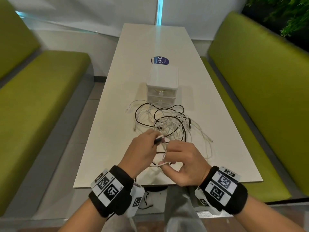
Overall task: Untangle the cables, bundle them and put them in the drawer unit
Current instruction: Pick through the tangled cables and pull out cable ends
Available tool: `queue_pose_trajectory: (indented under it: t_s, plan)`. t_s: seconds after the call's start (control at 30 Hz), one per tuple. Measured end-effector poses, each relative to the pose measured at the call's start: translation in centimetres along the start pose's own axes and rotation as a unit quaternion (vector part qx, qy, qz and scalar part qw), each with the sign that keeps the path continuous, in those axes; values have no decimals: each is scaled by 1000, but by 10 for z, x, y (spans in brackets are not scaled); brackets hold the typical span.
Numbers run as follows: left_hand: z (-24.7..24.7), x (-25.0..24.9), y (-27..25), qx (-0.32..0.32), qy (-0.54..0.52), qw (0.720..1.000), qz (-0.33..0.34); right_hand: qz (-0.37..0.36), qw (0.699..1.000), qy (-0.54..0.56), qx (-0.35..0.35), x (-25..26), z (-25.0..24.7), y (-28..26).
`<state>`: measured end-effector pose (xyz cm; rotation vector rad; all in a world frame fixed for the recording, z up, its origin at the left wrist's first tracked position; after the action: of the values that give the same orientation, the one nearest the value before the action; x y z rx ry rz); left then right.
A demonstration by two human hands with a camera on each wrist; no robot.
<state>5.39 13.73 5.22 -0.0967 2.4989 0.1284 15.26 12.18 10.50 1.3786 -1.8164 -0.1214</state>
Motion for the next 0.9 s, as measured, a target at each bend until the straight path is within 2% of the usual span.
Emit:
queue_pose_trajectory:
  t_s: [0.1,0.2,0.33,0.47,0.53,0.63,0.73,0.8,0.9]
  plan:
    - [-8,5,0,-17,2,1000,-7,23,1000,-8,-13,-10,-1,0]
    - [-15,7,-2,-43,-78,996,-16,28,999,-8,-23,-13,-1,-1]
    - [-25,-4,-8,-75,-278,958,-13,40,999,-13,-32,-11,-4,2]
    - [-27,-7,-14,-70,-371,926,-15,57,997,-31,-32,-20,-8,3]
    - [-23,0,-13,-63,-324,944,-23,55,997,-36,-37,-22,-8,2]
    - [1,6,-7,27,-154,988,-22,12,998,-16,-58,-9,-8,-1]
    - [19,1,-7,99,-44,994,-1,-49,997,-18,-60,9,-4,-3]
    - [20,-3,-9,110,-53,992,6,-67,996,-26,-55,13,-3,-3]
    - [19,-8,-12,119,-124,985,15,-53,996,-47,-58,6,-7,-2]
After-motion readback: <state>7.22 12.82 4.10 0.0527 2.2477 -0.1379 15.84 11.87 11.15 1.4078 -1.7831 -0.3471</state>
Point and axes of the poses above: each hand's wrist, its own y-axis towards the middle knuckle, its own z-axis out of the palm, x = y × z, the point moved 10 cm from there along y, towards the middle knuckle, and after that the axes turned 2 degrees about y, right-handed, at the moved point
